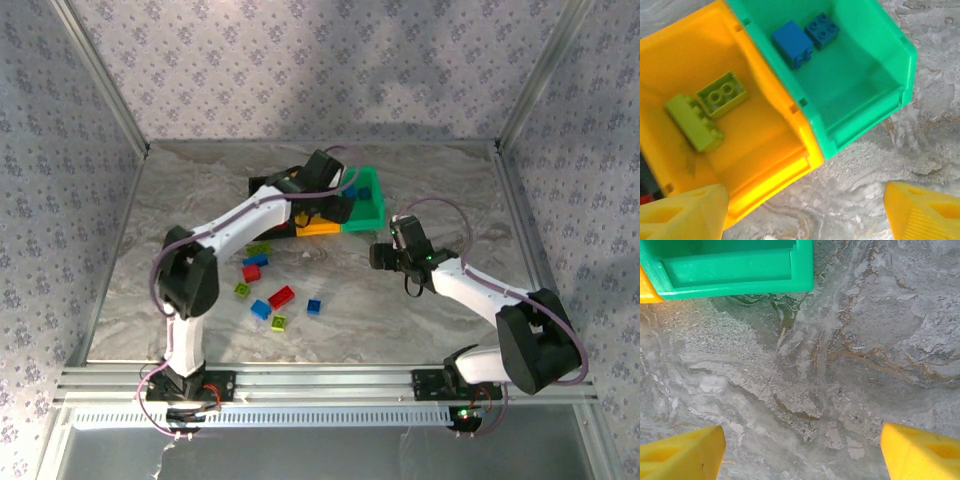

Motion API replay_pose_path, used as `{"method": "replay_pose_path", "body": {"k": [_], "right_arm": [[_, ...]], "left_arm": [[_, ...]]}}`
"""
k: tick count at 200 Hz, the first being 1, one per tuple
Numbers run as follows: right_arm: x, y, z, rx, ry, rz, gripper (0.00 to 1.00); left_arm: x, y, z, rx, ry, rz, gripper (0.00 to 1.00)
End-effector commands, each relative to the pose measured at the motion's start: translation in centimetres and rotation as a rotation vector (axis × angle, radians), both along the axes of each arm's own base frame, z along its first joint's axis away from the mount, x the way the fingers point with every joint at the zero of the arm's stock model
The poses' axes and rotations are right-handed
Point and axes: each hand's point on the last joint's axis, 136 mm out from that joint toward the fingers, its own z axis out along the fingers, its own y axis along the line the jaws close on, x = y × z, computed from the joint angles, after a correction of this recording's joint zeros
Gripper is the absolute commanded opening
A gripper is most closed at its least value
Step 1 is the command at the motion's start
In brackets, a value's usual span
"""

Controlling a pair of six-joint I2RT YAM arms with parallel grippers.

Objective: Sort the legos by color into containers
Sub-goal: Pick up the lego from the middle-left of the table.

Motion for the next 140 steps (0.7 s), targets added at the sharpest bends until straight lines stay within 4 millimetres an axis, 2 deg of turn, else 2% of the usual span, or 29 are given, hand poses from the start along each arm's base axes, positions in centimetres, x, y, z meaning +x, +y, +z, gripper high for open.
{"method": "replay_pose_path", "body": {"k": [1,54,61,83,106,140], "right_arm": [[0.0,0.6,-0.1,0.03,0.017,0.004,0.83],[0.0,1.4,-0.8,0.047,0.048,0.026,0.83],[0.0,1.5,-0.8,0.05,0.048,0.028,0.83],[0.0,1.6,-1.0,0.051,0.055,0.032,0.83],[0.0,1.7,-1.0,0.049,0.057,0.034,0.83],[0.1,1.6,-1.2,0.04,0.066,0.032,0.83]], "left_arm": [[-0.6,2.8,0.6,-0.004,-0.062,0.092,0.8],[-5.3,10.3,-3.3,0.097,-0.005,0.229,0.81],[-5.7,11.2,-3.8,0.118,-0.006,0.25,0.86],[-6.3,13.9,-5.2,0.179,0.005,0.306,0.88],[-6.6,15.6,-6.6,0.173,0.058,0.354,0.88],[-6.6,16.4,-8.2,0.092,0.152,0.38,0.85]]}}
